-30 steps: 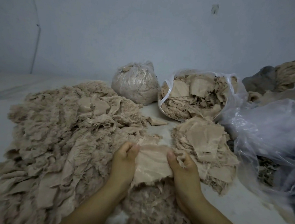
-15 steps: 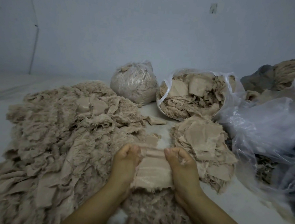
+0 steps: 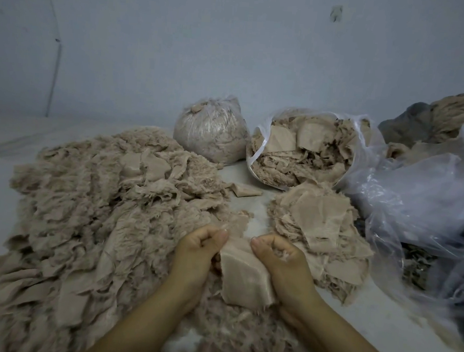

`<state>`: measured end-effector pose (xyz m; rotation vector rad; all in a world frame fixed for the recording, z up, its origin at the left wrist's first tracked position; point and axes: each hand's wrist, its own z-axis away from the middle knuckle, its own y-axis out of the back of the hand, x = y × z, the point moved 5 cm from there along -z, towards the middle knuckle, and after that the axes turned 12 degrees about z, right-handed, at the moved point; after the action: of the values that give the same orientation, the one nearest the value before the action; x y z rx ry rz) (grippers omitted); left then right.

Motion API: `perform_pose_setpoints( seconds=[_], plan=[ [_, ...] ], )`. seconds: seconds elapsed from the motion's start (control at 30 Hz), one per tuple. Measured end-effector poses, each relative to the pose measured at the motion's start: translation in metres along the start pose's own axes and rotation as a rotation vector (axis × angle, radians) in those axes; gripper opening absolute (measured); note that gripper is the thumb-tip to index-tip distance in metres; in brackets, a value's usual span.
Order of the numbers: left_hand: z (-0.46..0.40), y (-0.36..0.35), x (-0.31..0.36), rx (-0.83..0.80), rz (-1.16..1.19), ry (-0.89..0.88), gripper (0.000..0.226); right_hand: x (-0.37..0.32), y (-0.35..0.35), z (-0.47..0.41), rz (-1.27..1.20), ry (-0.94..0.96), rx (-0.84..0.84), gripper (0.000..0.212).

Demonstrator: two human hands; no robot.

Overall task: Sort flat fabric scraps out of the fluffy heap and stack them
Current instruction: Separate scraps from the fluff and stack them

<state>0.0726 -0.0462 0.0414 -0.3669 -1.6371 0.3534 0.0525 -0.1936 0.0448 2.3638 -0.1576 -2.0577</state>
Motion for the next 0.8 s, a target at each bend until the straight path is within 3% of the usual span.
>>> perform_pose_setpoints(
  seconds=[0.13, 0.37, 0.67, 0.8],
  plan=[
    [-0.007, 0.019, 0.006, 0.195, 0.201, -0.028, 0.023, -0.001, 0.008, -0.001, -0.088, 0.007, 0.089, 0.018],
    [0.010, -0.016, -0.021, -0.180, 0.019, 0.150, 0.023, 0.004, 0.004, -0.004, -0.092, 0.019, 0.127, 0.020],
    [0.009, -0.013, -0.026, -0.083, -0.101, 0.024, 0.027, 0.006, -0.005, -0.001, -0.091, 0.078, 0.044, 0.023],
    [0.008, -0.014, -0.018, -0.059, -0.172, -0.077, 0.026, 0.007, 0.003, -0.003, -0.102, 0.058, 0.130, 0.018]
  ],
)
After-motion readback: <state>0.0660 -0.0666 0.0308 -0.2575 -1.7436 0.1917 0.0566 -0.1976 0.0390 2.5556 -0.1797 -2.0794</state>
